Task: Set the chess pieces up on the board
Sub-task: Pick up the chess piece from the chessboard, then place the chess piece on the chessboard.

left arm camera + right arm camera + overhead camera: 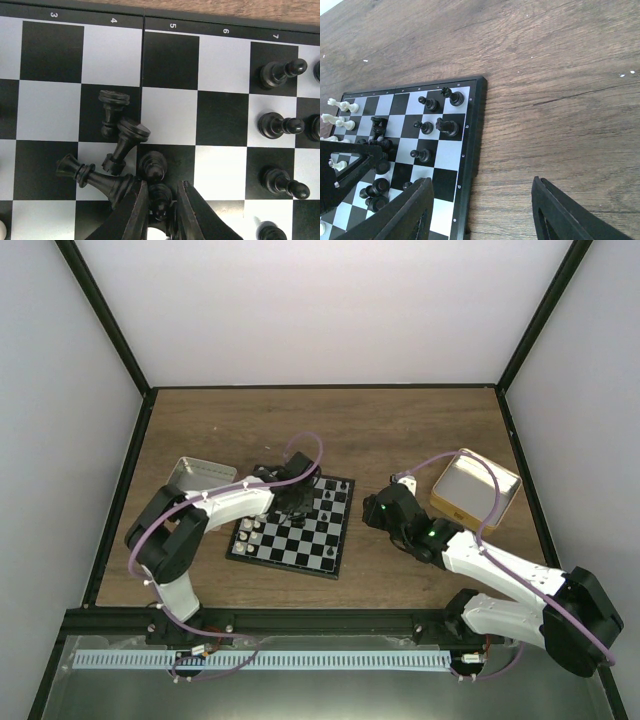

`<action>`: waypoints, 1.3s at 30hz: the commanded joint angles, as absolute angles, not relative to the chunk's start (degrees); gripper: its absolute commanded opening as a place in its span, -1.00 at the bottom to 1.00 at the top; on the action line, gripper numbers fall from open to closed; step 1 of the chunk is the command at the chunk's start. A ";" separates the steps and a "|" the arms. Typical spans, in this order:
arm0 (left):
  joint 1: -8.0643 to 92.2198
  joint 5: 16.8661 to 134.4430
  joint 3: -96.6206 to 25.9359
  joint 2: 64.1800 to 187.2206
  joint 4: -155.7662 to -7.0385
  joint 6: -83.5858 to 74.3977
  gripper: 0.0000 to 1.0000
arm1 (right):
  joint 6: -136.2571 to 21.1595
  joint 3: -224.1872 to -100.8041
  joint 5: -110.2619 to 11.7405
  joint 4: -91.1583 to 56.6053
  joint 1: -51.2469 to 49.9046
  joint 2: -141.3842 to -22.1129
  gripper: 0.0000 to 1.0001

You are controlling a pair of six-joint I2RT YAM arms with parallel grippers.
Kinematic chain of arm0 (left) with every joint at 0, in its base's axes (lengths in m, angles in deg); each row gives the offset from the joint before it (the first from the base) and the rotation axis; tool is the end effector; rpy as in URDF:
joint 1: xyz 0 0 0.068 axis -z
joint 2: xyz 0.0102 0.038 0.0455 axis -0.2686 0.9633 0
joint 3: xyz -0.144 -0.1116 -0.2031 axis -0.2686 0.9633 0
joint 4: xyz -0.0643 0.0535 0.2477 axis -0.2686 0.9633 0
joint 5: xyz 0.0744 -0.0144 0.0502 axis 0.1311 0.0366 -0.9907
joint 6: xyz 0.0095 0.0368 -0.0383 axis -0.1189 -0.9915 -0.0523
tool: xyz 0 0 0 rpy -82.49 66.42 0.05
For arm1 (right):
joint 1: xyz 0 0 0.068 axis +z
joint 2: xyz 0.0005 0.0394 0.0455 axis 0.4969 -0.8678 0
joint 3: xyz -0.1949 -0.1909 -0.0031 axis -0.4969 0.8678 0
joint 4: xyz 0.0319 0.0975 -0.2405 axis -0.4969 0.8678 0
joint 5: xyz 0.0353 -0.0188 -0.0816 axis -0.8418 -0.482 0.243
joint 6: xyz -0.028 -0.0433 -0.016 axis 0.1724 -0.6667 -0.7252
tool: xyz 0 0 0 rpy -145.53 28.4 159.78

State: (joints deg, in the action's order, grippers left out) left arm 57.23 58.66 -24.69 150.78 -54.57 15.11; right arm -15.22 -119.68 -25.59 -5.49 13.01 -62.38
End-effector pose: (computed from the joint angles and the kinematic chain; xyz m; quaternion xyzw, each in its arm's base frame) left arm 0.2611 -0.2250 0.1677 0.0705 0.9685 -0.0752 0.2265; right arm 0.1678 0.1421 0.2087 0.1073 0.8975 0.2054 0.3752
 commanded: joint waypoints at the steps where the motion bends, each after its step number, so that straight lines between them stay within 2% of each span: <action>1: 57.06 58.12 -26.27 152.06 -54.87 14.59 -0.63 | -14.91 -119.65 -24.83 -6.29 12.57 -62.59 0.10; 10: 57.05 58.12 -25.95 149.79 -55.19 14.21 -0.81 | -14.90 -119.67 -24.86 -6.14 12.58 -62.35 0.10; 21: 59.09 60.57 -23.93 142.36 -54.87 13.69 -0.80 | -14.63 -119.60 -25.40 -6.36 12.61 -62.38 0.10; 29: 66.38 60.11 -19.29 139.11 -54.32 16.14 -0.80 | -14.21 -119.31 -25.53 -6.48 12.57 -62.39 0.10; 39: 73.16 56.68 -16.80 141.30 -53.84 17.91 -0.80 | -14.11 -119.08 -26.02 -6.90 12.56 -62.81 0.10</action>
